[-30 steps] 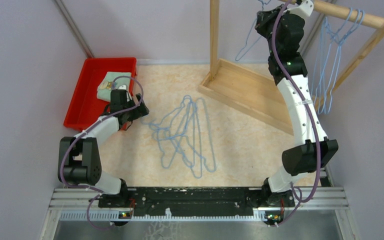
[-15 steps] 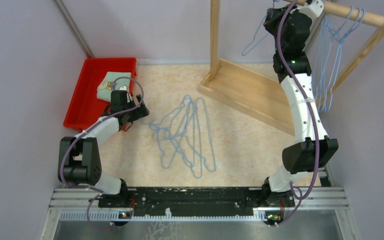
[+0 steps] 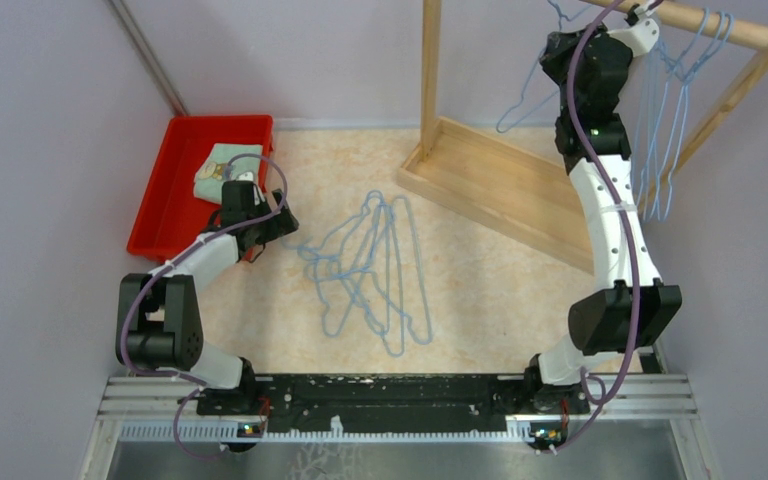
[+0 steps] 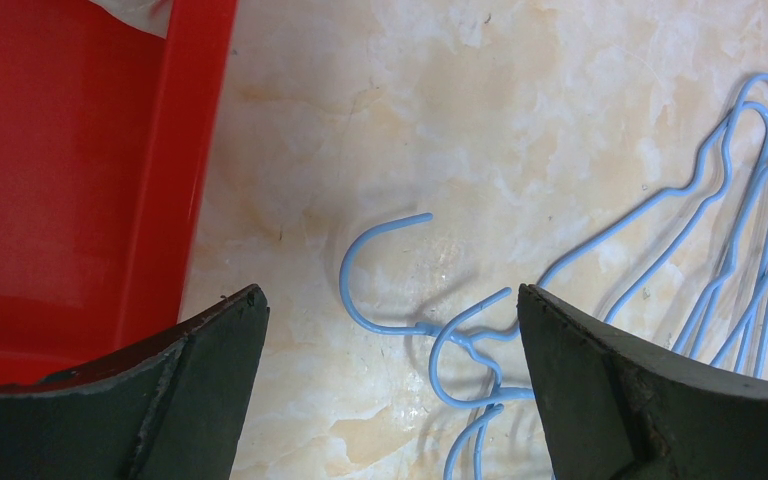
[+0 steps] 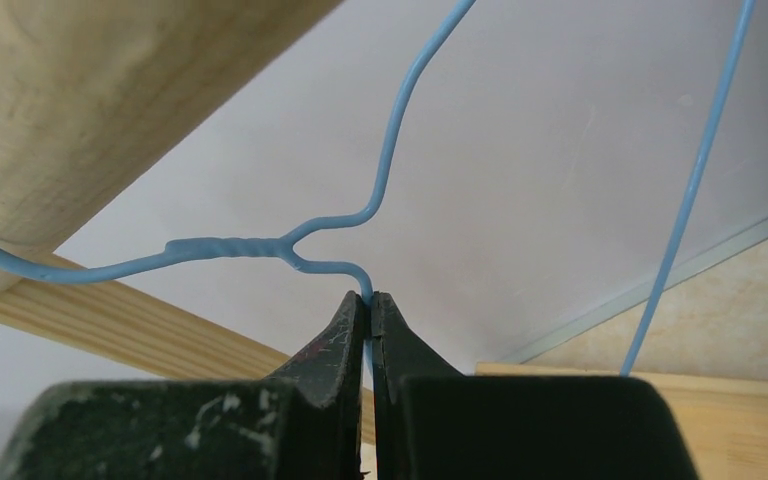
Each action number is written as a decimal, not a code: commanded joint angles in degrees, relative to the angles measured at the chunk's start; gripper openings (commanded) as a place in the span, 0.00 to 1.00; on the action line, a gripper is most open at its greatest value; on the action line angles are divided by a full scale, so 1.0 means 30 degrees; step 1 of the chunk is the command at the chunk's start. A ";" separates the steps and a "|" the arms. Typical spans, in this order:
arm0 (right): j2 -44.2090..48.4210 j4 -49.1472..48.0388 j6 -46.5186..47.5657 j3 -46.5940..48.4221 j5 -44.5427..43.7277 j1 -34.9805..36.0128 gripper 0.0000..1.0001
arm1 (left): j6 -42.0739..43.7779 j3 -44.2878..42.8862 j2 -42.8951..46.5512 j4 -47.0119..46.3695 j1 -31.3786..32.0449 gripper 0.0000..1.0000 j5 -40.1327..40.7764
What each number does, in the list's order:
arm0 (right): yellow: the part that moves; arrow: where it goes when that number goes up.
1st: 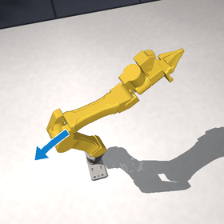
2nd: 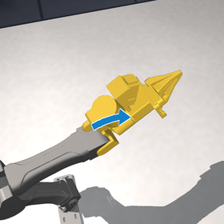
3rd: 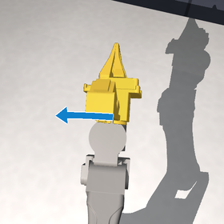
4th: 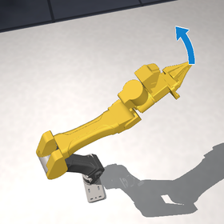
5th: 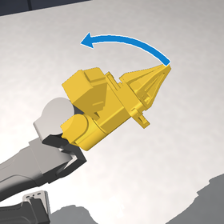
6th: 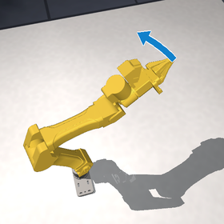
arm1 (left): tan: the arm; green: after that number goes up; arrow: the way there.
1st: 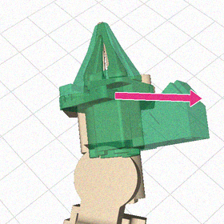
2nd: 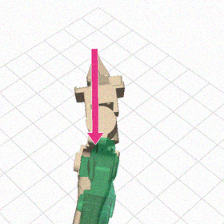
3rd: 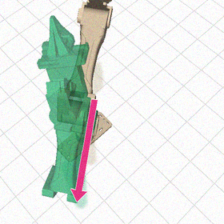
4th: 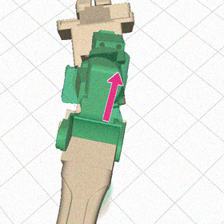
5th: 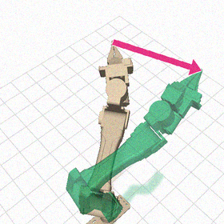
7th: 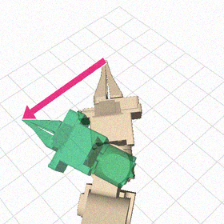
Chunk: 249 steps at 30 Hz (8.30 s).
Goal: Organize the hangers
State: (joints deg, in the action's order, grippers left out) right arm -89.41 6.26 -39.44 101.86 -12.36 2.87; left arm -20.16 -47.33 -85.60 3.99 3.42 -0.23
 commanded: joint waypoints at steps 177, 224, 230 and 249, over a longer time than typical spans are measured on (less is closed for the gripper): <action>-0.1488 0.8283 1.0362 -1.2848 0.4626 0.9679 0.55 | -0.1916 0.1574 -0.1080 -0.1648 -0.0736 1.00 -0.2465; 0.0592 0.7782 1.0588 -1.1415 0.6139 0.8791 0.00 | -0.4770 -0.2910 -0.1326 0.0556 0.2694 0.98 -0.3909; 0.1217 0.8045 1.0240 -0.9361 0.6434 1.0361 0.00 | -0.6010 -0.2722 -0.0939 0.0527 0.4092 0.98 -0.4114; 0.3086 0.6316 1.1063 -0.7183 1.7591 1.0644 0.00 | -0.5431 -0.2643 -0.1284 -0.0016 0.4426 0.99 -0.3166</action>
State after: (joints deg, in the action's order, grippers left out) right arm -83.96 27.99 -8.25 76.38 29.19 34.72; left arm -37.28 -53.39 -88.62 5.96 16.38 -10.15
